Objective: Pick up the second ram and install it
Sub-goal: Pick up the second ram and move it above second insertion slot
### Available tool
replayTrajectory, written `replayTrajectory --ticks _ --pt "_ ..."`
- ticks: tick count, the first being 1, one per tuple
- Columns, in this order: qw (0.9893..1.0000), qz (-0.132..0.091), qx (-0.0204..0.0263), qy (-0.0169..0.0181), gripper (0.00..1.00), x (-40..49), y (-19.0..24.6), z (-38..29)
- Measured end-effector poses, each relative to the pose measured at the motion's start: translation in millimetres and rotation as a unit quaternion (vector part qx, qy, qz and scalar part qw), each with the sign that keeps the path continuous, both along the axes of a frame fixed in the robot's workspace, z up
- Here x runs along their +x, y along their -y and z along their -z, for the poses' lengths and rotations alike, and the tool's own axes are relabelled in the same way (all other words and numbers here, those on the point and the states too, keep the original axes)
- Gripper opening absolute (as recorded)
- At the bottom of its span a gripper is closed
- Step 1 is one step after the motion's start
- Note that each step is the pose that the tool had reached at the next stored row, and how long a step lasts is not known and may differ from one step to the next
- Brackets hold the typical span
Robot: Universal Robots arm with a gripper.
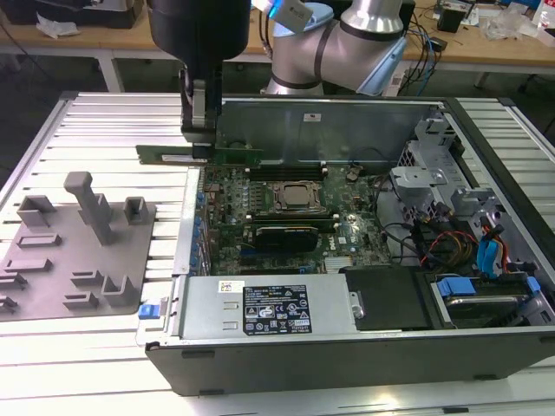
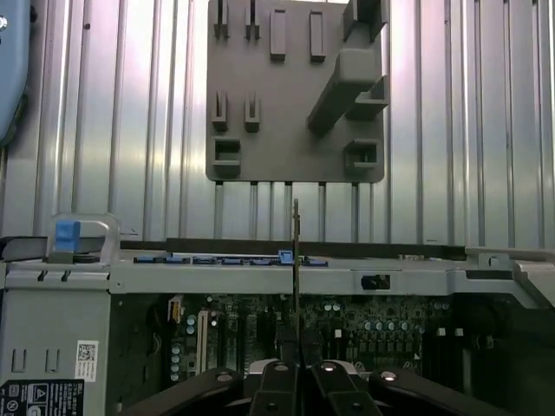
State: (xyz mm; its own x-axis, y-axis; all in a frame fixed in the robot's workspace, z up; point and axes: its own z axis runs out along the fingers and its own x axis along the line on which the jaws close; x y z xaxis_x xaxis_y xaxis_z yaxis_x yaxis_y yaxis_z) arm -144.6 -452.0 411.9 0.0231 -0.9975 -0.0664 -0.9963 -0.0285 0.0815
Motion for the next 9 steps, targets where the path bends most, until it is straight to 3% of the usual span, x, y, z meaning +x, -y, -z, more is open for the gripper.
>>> replayTrajectory --ticks 1,2,3,4,9 --pt "1.0000 0.000 0.0000 0.0004 0.13 0.1 -0.1 0.0" --pt "1.0000 0.000 0.0000 0.0094 0.13 -0.1 -0.1 0.2" --pt "0.9997 0.000 0.0000 0.0262 0.13 -0.5 0.0 0.2" --pt "0.9992 0.000 0.0000 0.0401 0.13 -0.8 -0.1 0.2" --pt "0.9992 0.000 0.0000 0.0408 0.13 -0.8 0.0 0.2"
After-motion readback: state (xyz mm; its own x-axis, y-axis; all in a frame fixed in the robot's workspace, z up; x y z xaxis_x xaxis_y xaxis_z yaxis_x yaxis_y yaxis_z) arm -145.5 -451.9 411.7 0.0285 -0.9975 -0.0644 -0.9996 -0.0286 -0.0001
